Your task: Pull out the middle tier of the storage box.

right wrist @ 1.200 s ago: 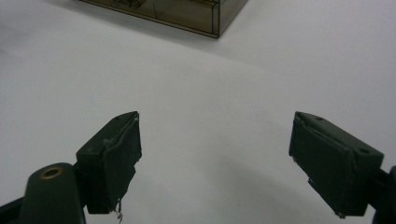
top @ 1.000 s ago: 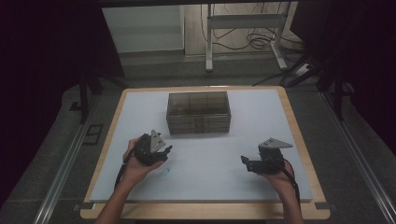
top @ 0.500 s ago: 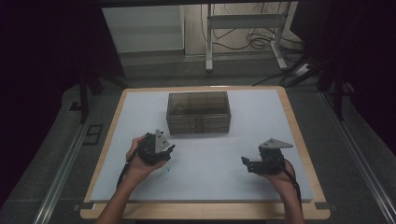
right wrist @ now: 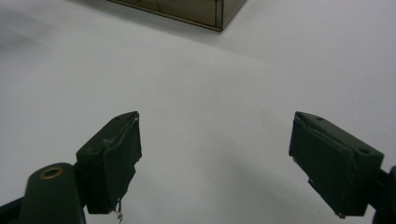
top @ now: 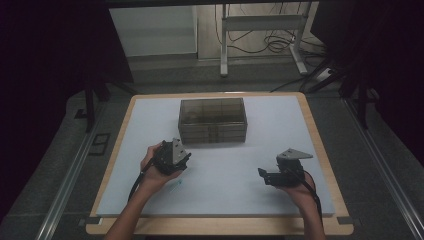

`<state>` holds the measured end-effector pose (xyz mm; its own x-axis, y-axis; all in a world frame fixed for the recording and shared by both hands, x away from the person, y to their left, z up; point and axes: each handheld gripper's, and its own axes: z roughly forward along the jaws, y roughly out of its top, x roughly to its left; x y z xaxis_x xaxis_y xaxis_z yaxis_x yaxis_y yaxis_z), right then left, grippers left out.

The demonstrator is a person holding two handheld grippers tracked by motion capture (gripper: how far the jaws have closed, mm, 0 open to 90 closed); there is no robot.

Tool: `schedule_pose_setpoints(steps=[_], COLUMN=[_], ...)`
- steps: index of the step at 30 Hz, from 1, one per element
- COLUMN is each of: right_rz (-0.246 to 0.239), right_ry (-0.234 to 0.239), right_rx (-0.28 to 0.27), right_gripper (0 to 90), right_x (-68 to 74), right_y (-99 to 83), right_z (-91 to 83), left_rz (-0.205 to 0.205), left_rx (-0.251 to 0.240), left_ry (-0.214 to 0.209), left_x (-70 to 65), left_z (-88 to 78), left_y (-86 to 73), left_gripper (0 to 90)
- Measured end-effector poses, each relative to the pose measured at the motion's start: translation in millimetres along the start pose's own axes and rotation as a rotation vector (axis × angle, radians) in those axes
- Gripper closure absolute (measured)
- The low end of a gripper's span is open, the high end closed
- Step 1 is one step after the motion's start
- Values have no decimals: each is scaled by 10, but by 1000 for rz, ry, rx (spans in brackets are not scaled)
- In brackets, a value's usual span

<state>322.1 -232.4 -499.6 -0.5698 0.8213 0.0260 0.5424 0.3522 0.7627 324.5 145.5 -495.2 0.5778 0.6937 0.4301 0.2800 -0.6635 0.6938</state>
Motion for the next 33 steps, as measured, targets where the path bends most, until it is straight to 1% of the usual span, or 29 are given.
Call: schedule_pose_setpoints(steps=[4,9,19,26,33], right_rz=[-3,-2,0,-2,-3], right_ry=[1,0,1,1,4], right_rx=[1,7,15,18,24], right_gripper=[165,165,165,165,165], right_x=[1,1,3,0,10], right_y=[-1,-8,-16,-23,-25], right_z=[7,22,39,52,70], left_rz=[6,22,57,76,86], left_rx=[-2,2,2,8,10], left_ry=[-2,0,28,34,40], left_x=[-16,-40,-95,-136,-168], left_z=[35,74,141,174,209], left_y=[10,19,32,47,59], left_gripper=[394,397,403,403,400])
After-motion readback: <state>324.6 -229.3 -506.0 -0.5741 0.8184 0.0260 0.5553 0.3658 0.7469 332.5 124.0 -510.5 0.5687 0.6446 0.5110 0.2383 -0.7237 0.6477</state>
